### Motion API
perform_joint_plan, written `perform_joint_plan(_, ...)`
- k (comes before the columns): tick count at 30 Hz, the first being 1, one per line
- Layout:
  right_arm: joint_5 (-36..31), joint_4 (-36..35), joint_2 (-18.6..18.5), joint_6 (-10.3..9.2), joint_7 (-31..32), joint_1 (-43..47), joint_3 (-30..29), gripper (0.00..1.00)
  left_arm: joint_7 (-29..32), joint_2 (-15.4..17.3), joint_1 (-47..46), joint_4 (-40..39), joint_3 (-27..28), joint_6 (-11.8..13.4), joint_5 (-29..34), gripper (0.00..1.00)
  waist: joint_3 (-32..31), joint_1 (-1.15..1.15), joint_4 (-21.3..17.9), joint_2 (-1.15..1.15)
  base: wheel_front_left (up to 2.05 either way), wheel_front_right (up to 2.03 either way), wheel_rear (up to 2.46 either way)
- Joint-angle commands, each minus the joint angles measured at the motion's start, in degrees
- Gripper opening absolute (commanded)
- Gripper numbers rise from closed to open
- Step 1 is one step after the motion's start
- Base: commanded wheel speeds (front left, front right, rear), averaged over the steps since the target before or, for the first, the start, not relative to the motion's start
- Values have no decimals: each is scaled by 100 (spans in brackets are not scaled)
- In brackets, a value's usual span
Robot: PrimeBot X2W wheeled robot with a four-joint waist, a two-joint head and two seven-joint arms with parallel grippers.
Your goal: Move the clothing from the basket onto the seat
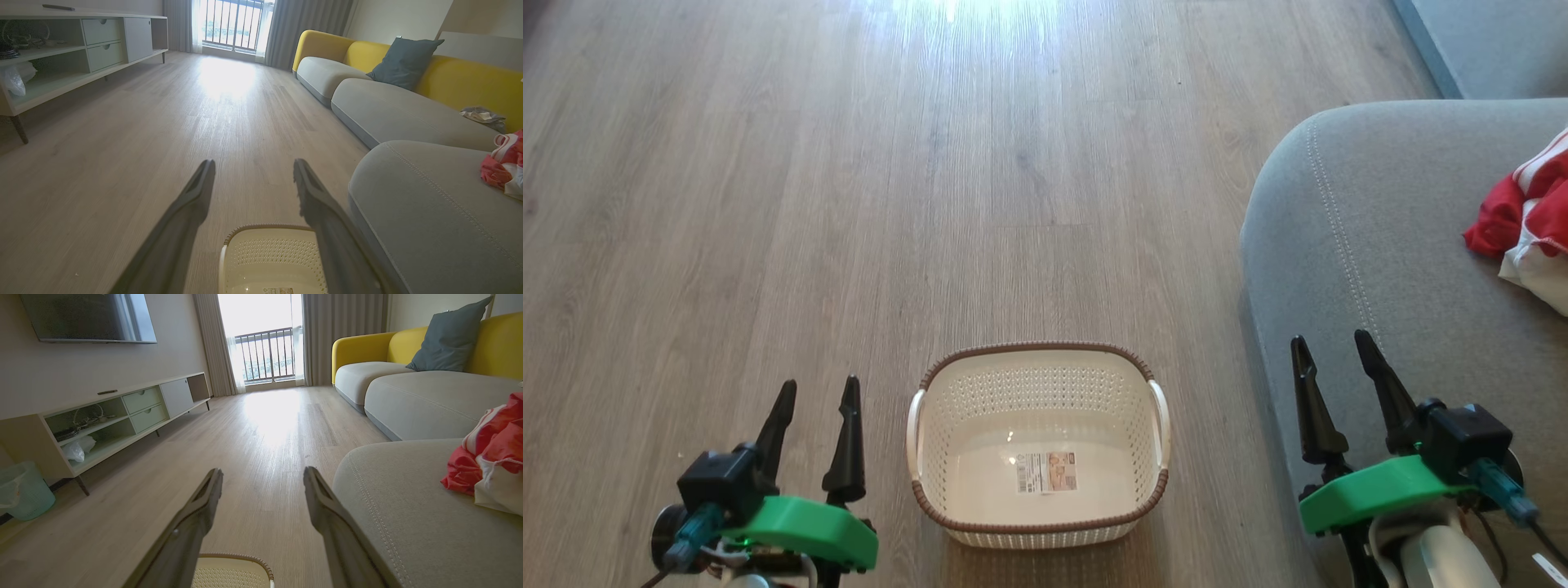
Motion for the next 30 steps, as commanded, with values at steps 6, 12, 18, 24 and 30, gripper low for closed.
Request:
perform_joint_plan(6, 14, -216, 5, 40, -37, -178, 172, 100, -29, 22, -215, -128, 254, -109, -101, 100, 6, 0, 5, 0, 0, 0, 0)
perform_joint_plan(12, 9, -197, 6, 40, -37, -196, 128, 100, -29, 22, -208, -107, 297, -189, -217, 100, 1, 0, -4, 0, 0, 0, 0)
perform_joint_plan(18, 22, -184, 6, 40, -37, -205, 133, 100, -29, 22, -219, -58, 300, -268, -287, 100, 13, 0, -2, 0, 0, 0, 0)
perform_joint_plan(24, 22, -169, 6, 40, -37, -222, 176, 100, -29, 21, -246, -14, 314, -321, -384, 100, 40, 0, 7, 0, 0, 0, 0)
perform_joint_plan(30, 18, 333, 1, -6, 5, 117, 32, 0, 15, -9, 126, 496, 100, -298, -420, 0, 51, 0, 4, 0, 0, 0, 0)
